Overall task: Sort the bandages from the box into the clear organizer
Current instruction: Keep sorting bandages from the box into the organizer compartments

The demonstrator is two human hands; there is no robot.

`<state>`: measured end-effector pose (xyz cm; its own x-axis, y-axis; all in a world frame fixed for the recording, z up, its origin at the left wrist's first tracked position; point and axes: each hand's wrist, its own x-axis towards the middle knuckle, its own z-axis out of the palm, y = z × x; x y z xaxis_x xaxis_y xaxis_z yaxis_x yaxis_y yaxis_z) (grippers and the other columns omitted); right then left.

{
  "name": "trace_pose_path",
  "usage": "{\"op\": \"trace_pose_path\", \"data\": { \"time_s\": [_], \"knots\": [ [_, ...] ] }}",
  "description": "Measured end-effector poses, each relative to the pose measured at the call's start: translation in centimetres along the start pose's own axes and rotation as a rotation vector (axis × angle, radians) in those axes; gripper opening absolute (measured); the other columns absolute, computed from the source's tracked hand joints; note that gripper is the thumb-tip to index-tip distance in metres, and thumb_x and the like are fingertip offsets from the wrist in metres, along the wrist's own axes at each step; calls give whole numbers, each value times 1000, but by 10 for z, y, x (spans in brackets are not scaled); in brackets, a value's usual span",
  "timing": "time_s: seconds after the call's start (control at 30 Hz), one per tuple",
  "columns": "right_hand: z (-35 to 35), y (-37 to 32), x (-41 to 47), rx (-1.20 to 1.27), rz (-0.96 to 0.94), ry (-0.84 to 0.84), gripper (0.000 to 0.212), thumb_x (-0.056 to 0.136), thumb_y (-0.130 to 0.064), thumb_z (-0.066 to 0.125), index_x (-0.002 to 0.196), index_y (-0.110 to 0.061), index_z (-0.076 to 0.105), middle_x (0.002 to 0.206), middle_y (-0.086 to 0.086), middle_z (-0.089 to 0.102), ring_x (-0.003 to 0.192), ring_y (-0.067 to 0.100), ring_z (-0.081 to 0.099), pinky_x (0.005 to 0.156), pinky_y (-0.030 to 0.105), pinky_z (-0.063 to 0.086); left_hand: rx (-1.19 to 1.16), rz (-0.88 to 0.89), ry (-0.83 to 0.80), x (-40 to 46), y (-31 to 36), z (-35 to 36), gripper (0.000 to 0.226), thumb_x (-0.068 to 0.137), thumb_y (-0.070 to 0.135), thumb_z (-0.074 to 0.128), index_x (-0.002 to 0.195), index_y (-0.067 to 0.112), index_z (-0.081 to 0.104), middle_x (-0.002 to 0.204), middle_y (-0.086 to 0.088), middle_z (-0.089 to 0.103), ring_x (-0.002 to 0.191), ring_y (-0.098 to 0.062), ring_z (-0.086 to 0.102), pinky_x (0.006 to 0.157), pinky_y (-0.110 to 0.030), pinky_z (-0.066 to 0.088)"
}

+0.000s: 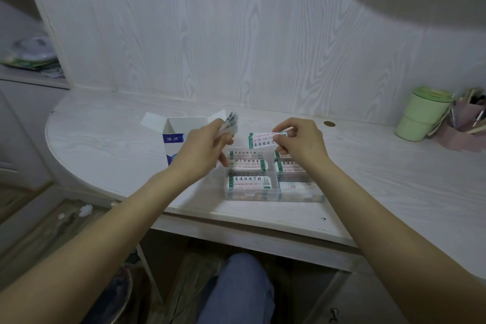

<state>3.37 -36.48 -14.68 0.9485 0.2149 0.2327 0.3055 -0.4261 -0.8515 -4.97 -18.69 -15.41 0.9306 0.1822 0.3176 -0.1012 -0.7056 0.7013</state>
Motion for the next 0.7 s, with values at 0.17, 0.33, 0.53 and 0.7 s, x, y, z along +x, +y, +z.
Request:
{"op": "trace_pose_path", "data": {
  "time_s": [0.17, 0.33, 0.53, 0.7],
  "knots": [
    [15, 1, 13, -99, 21, -71, 6, 87, -5, 65, 90, -9, 67, 69, 5, 58, 45, 3, 57, 39, 12, 41, 72, 30, -134, 9, -10, 9, 19, 101, 24, 40, 103, 6, 47, 94, -9, 68, 54, -12, 66, 44, -17, 45],
    [28, 0, 27, -242, -4, -167, 4, 87, -9, 66, 89, -11, 67, 71, 1, 57, 53, 7, 60, 38, 12, 40, 251, 65, -139, 19, -14, 15, 15, 102, 24, 37, 93, 12, 40, 92, -11, 66, 59, -14, 53, 56, -28, 40],
    [37, 4, 36, -467, -39, -270, 4, 83, -15, 71, 83, -16, 66, 72, -5, 56, 81, 20, 60, 75, 35, 53, 342, 42, -133, 30, -22, 22, 16, 102, 24, 36, 91, 13, 38, 90, -10, 55, 71, -20, 44, 51, -26, 26],
    [42, 3, 38, -515, -57, -308, 7, 81, -9, 71, 78, -13, 66, 75, 1, 62, 84, 23, 66, 80, 38, 55, 375, -3, -164, 37, -23, 30, 18, 102, 26, 35, 90, 13, 38, 92, -14, 57, 82, -32, 53, 69, -40, 45]
  ]
}}
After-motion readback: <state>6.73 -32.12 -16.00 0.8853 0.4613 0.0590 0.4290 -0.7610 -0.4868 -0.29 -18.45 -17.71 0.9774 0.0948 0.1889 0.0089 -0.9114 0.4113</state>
